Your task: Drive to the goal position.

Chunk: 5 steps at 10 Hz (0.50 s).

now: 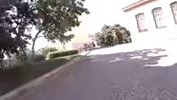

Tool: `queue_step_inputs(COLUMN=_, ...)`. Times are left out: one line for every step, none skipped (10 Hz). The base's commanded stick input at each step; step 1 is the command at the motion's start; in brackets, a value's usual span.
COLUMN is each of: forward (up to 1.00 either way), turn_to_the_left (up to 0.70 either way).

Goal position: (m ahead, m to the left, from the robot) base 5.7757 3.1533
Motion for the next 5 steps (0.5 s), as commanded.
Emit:
queue_step_inputs(forward=0.85, turn_to_the_left=-0.02)
queue_step_inputs(forward=0.85, turn_to_the_left=-0.01)
queue_step_inputs(forward=0.85, turn_to_the_left=0.00)
queue_step_inputs(forward=0.85, turn_to_the_left=0.00)
queue_step_inputs(forward=0.85, turn_to_the_left=0.00)
